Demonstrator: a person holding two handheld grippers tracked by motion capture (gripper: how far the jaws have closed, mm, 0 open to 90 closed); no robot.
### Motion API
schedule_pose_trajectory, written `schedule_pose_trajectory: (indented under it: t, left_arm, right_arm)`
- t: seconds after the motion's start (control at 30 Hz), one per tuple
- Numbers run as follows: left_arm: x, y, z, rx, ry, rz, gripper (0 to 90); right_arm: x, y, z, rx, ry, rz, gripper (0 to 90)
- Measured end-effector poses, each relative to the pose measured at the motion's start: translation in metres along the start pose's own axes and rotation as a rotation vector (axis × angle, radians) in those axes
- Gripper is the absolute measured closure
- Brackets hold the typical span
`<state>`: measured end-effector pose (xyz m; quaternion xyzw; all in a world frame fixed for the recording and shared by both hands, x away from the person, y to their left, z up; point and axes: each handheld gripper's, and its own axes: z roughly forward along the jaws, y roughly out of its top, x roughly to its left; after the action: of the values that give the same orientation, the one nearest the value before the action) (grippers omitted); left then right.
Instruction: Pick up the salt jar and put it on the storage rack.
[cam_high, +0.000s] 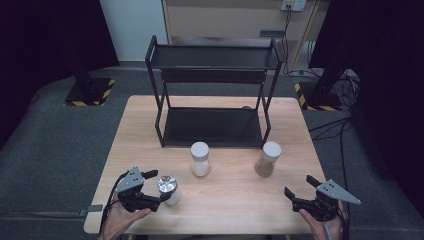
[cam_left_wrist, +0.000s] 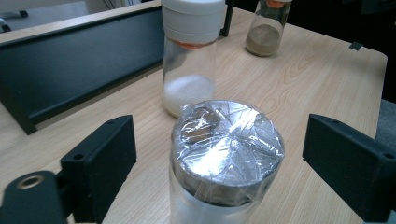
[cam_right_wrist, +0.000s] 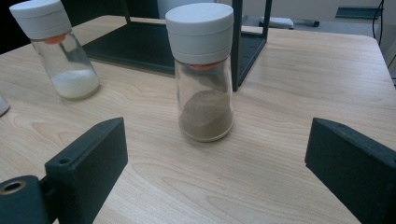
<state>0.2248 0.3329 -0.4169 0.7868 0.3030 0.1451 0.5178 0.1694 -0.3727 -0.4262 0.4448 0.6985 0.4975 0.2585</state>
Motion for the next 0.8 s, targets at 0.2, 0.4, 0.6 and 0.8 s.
schedule_pose_trajectory:
  t: [0.2,0.4,0.6,0.8]
  left_arm:
    - [0.003,-0.005,0.009,-0.006,-0.010,0.003,15.6]
    - [-0.001,-0.007,0.016,-0.005,-0.008,0.038,22.8]
    - [-0.005,-0.009,0.020,-0.004,0.009,0.079,33.2]
    - [-0.006,-0.010,0.020,-0.010,0.011,0.074,33.5]
  right_arm:
    - [0.000,0.000,0.000,0.001,-0.002,0.000,6.1]
    - [0.000,0.000,0.000,0.003,-0.004,0.001,6.3]
    - [0.000,0.000,0.000,0.002,-0.003,0.000,6.3]
    - [0.000,0.000,0.000,0.002,-0.003,0.000,6.5]
